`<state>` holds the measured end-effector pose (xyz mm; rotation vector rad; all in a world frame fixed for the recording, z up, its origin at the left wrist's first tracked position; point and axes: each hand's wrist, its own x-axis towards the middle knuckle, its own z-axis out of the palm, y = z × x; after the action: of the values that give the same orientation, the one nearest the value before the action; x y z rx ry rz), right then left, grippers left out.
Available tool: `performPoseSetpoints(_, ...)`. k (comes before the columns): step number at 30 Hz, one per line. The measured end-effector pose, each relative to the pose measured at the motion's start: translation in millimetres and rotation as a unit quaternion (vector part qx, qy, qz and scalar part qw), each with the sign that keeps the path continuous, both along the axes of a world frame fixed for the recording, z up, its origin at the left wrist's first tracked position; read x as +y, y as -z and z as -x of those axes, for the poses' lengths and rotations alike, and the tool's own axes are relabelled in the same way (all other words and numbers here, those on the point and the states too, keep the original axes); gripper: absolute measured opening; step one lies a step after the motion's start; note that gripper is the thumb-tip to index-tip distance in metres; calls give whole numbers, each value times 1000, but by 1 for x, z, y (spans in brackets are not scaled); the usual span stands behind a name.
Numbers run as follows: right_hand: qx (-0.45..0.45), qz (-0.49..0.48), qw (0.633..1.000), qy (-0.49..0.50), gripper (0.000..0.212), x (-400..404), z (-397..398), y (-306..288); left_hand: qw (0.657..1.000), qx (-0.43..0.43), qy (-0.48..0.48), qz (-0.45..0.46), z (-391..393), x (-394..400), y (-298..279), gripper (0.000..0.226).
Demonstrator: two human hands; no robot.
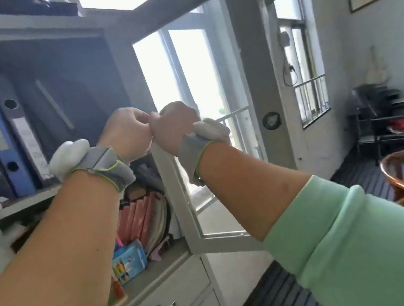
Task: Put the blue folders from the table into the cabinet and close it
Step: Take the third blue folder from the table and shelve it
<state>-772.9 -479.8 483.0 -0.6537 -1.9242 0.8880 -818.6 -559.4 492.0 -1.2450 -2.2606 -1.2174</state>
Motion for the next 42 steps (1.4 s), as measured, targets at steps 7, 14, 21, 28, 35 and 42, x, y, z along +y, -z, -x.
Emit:
performPoseSetpoints(7, -44, -13, 994, 97, 34, 55, -174, 32, 990, -2, 122, 69, -142, 75, 22, 27)
performPoseSetpoints(14, -8, 10, 971, 238, 25, 116, -349, 62, 962, -4, 258, 84, -304, 171, 54, 28)
performPoseSetpoints(21, -32, 38, 914, 403, 25, 188, -517, 102, 933, -26, 343, 105, -473, 262, 105, 27)
performPoseSetpoints(28, -78, 97, 887, 444, 25, 240, -671, 165, 887, -7, 424, 184, -627, 316, 160, 34)
performPoseSetpoints(35, -120, 160, 835, 513, 30, 294, -768, 236, 851, -75, 480, 198, -724, 388, 241, 29)
performPoseSetpoints(42, -132, 237, 788, 553, 23, 342, -815, 322, 812, 18, 511, 282, -778, 451, 331, 34)
